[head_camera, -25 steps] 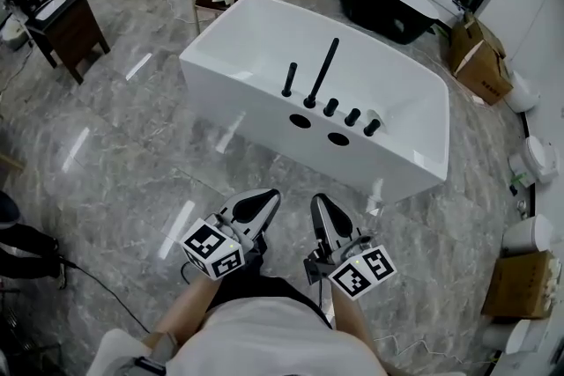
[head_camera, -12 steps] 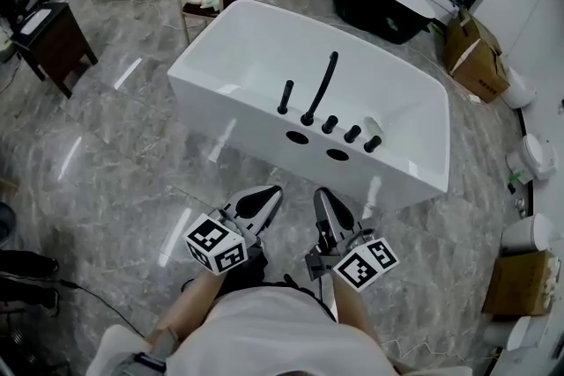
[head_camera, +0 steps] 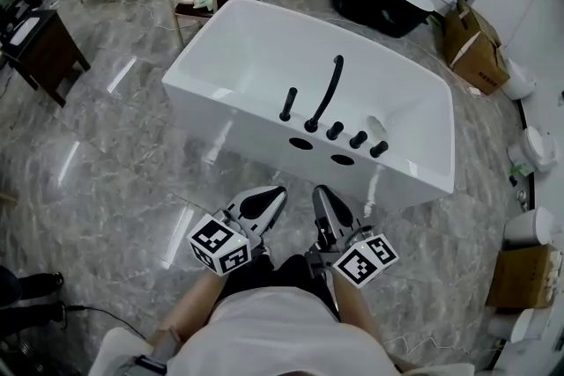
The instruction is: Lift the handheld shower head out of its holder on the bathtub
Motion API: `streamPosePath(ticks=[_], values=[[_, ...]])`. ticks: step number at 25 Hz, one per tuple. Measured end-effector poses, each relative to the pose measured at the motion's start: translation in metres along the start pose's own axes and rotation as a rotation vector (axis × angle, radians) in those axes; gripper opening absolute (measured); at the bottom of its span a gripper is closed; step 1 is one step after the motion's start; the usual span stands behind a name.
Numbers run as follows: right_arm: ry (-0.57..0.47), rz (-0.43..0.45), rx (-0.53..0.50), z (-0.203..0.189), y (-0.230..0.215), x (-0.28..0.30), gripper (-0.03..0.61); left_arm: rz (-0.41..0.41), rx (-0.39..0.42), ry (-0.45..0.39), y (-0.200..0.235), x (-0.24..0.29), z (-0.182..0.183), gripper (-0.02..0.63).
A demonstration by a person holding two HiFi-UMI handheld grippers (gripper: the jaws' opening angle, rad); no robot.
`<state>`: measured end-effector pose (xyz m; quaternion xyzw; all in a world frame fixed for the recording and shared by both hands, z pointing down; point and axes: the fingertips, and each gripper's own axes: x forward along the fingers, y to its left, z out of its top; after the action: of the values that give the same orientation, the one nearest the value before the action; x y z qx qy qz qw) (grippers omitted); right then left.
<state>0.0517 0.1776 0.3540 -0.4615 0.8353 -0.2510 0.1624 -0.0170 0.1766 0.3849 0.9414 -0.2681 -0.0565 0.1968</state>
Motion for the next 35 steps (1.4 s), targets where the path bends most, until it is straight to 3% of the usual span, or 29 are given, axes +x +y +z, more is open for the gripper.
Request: streamPosePath(ticks=[7, 16, 27, 35], values=[[0.033, 0.014, 0.017, -0.001, -0.001, 0.018, 0.018, 0.027, -0.046, -0.004, 0.014, -0.001, 0.000, 0.012], [0.032, 0.057, -0.008, 0.000, -0.009, 0.040, 0.018, 0.072, -0.040, -0.009, 0.035, 0.002, 0.001, 0.012], [0.029, 0.084, -0.068, 0.025, -0.041, 0.093, 0.020, 0.074, -0.002, 0.013, 0.077, 0.052, 0.022, 0.012], [0.040, 0.090, -0.048, 0.046, -0.075, 0.141, 0.020, 0.084, -0.008, 0.021, 0.118, 0.091, 0.042, 0.012]])
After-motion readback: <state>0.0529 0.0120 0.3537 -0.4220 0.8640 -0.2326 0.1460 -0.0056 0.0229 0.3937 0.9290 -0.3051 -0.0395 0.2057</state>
